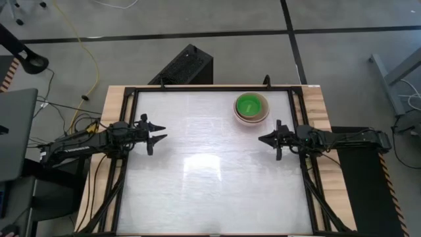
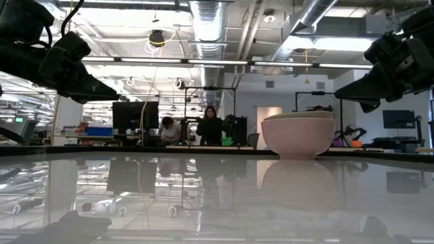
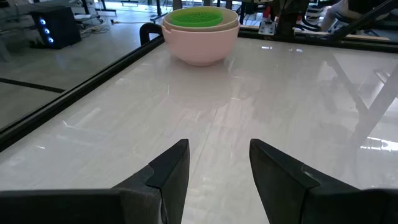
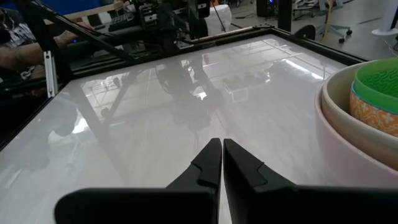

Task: Nest bowls inside each other
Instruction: Return to Home Position

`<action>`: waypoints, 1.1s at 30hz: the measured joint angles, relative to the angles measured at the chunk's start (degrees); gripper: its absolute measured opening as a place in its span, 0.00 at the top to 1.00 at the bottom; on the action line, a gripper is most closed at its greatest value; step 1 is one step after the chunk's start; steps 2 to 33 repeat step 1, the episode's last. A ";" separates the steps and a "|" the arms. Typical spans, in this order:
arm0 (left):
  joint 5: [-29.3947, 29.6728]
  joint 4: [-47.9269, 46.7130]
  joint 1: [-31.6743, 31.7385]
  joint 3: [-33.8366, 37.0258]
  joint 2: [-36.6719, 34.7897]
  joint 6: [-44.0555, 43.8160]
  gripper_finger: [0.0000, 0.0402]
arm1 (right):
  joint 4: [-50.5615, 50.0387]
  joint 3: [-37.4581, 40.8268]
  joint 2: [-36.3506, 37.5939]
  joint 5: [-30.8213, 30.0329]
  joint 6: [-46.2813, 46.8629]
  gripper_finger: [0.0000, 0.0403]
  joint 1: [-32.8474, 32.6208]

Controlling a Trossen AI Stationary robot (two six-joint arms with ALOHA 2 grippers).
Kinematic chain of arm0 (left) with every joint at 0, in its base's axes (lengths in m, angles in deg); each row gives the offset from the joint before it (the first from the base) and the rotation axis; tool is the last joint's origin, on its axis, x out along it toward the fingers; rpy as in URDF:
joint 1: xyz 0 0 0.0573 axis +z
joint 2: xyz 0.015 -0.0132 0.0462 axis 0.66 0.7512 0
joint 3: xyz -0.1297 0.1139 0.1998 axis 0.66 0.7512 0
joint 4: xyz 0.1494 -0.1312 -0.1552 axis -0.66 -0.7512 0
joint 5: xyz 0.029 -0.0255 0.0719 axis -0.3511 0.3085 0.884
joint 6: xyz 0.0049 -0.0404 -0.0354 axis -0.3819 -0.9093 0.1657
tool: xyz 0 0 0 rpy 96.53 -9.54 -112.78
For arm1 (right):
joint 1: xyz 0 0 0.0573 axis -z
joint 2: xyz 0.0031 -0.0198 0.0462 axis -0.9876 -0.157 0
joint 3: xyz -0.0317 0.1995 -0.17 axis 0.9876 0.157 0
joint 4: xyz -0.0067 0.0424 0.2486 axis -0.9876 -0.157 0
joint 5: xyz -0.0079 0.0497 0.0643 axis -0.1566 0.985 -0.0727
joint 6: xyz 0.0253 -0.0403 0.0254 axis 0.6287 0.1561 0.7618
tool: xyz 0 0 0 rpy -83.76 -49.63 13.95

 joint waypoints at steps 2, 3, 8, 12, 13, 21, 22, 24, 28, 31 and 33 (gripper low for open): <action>0.00 -0.01 0.00 0.00 0.00 0.01 0.61 | 0.02 0.00 0.00 0.01 0.00 0.91 0.01; 0.00 -0.01 0.00 0.00 0.00 0.01 0.61 | 0.02 0.00 0.00 0.01 0.00 0.91 0.01; 0.00 -0.01 0.00 0.00 0.00 0.01 0.61 | 0.02 0.00 0.00 0.01 0.00 0.91 0.01; 0.00 -0.01 0.00 0.00 0.00 0.01 0.61 | 0.02 0.00 0.00 0.01 0.00 0.91 0.01; 0.00 -0.01 0.00 0.00 0.00 0.01 0.61 | 0.02 0.00 0.00 0.01 0.00 0.91 0.01; 0.00 -0.01 0.00 0.00 0.00 0.01 0.61 | 0.02 0.00 0.00 0.01 0.00 0.91 0.01; 0.00 -0.01 0.00 0.00 0.00 0.01 0.61 | 0.02 0.00 0.00 0.01 0.00 0.91 0.01; 0.00 -0.01 0.00 0.00 0.00 0.01 0.61 | 0.02 0.00 0.00 0.01 0.00 0.91 0.01; 0.00 -0.01 0.00 0.00 0.00 0.01 0.61 | 0.02 0.00 0.00 0.01 0.00 0.91 0.01; 0.00 -0.01 0.00 0.00 0.00 0.01 0.61 | 0.02 0.00 0.00 0.01 0.00 0.91 0.01; 0.00 -0.01 0.00 0.00 0.00 0.01 0.61 | 0.02 0.00 0.00 0.01 0.00 0.91 0.01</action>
